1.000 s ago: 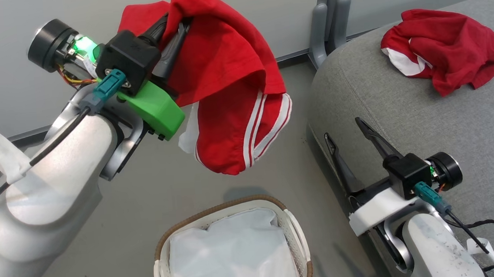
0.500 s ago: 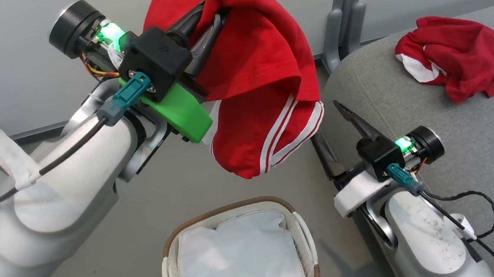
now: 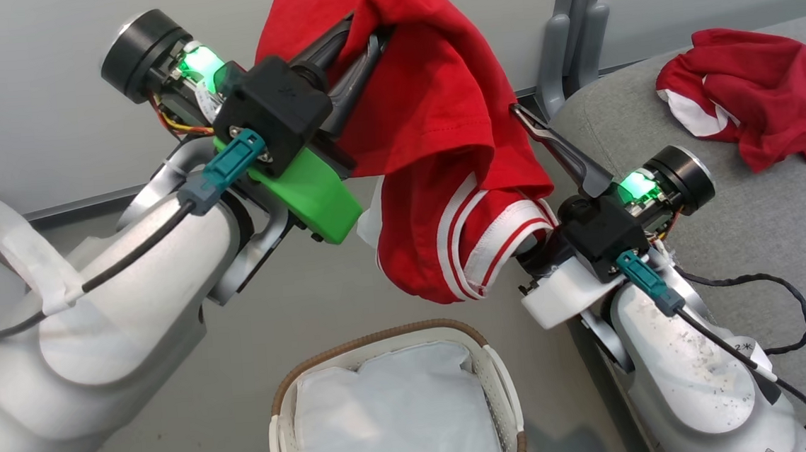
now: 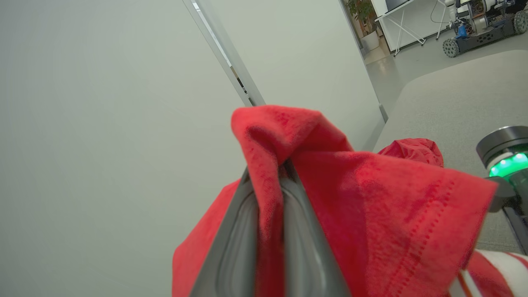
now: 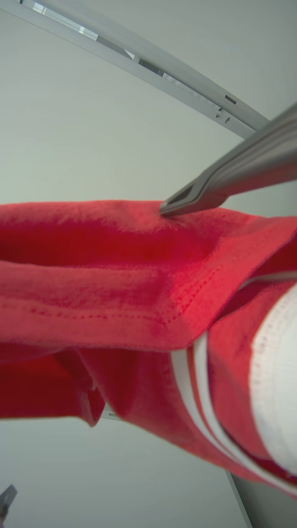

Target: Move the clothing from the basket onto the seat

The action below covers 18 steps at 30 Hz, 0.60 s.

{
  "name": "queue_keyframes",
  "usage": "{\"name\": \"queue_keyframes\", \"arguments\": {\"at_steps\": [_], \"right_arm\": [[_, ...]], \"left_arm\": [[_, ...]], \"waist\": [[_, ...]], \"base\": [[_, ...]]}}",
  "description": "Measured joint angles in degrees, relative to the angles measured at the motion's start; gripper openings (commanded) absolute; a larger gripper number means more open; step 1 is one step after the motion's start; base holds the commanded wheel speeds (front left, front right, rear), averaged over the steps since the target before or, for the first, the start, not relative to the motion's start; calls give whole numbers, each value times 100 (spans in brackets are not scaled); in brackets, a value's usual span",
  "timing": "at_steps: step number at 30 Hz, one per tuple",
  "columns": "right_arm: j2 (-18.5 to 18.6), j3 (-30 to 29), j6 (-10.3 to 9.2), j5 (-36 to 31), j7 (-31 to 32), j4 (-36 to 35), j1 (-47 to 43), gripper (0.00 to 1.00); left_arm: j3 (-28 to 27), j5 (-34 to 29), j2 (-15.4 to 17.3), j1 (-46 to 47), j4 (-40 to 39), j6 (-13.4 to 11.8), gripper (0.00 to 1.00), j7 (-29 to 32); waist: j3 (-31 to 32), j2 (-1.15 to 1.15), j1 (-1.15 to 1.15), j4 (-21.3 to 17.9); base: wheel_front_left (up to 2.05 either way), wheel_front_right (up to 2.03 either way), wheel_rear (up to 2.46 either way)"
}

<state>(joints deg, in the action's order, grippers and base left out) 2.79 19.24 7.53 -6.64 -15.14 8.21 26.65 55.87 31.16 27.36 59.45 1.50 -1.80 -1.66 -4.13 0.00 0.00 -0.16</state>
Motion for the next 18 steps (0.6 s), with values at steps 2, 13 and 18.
{"name": "queue_keyframes", "arguments": {"at_steps": [2, 13, 18], "right_arm": [[0, 54, 0, 25, 0, 22, 18, 56], [1, 201, 0, 285, 0, 69, 220, 0], [0, 82, 0, 352, 0, -3, 202, 0]], "left_arm": [[26, 9, -33, -18, 3, 2, 0, -19], [123, 261, -78, -498, 288, 20, 0, -276], [92, 423, -43, -883, 569, 3, 35, -667]], "waist": [[1, 0, 0, 10], [30, 0, 0, 46], [31, 0, 0, 25]], "base": [[0, 0, 0], [0, 0, 0], [0, 0, 0]]}}
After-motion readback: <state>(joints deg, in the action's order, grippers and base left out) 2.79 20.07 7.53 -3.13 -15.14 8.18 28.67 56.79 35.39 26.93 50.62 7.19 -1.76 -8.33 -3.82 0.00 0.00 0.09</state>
